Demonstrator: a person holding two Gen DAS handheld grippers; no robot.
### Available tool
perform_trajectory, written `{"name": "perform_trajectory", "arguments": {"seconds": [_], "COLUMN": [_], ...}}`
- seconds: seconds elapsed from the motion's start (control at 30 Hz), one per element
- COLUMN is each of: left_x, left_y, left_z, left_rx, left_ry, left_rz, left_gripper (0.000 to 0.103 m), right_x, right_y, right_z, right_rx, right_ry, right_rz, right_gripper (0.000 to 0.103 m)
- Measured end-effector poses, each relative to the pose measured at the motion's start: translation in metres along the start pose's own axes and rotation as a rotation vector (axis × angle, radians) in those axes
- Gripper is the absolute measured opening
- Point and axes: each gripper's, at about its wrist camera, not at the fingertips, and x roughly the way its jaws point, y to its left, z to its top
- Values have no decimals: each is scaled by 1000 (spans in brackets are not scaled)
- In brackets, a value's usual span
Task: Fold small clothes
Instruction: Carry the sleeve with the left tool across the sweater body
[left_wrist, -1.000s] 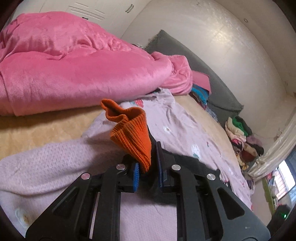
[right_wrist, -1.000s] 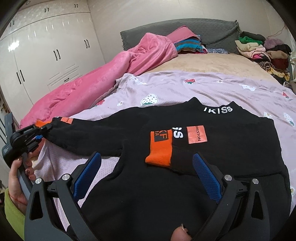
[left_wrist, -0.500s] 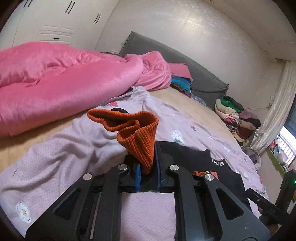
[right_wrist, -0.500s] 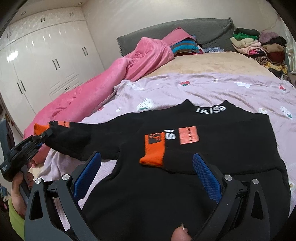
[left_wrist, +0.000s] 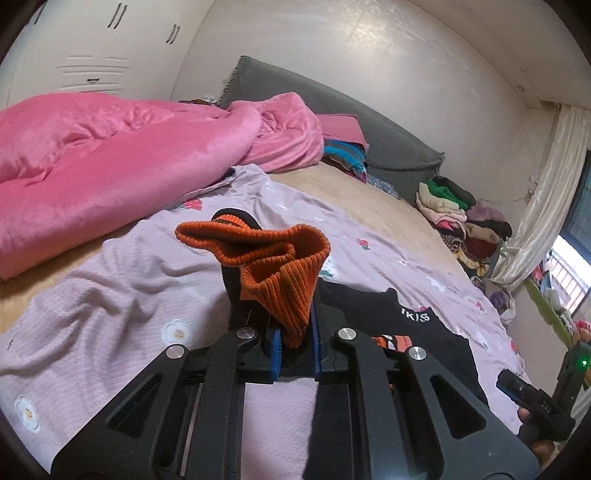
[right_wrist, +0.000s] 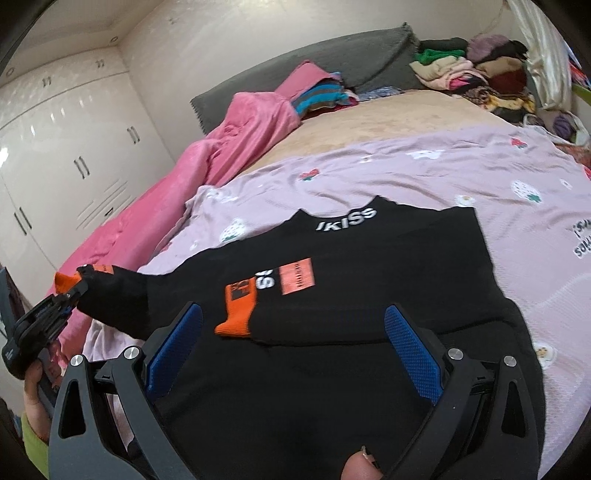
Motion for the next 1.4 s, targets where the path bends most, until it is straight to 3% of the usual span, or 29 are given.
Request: {"name": "perform_trajectory", "arguments": {"seconds": [0.37, 0.63, 0.97, 1.4], "left_x": [15, 43, 81, 128], "left_y": [-57, -113, -172, -209], "left_z": [9, 4, -31, -95], "left_rx": [91, 171, 250, 361], "left_ry": [16, 71, 156, 334], "left_rz": [-54, -136, -228, -324], "left_gripper": [5, 5, 5, 5], "right_x": [-25, -38, -53, -68], "right_y": [-40, -74, -108, -147], "right_z": [4, 5, 6, -2], "right_rx": [51, 111, 163, 211], "right_ry": [-53, -77, -105, -107], "right_rz": [-89, -114, -169, -271], "right_gripper": [98, 98, 98, 98]}}
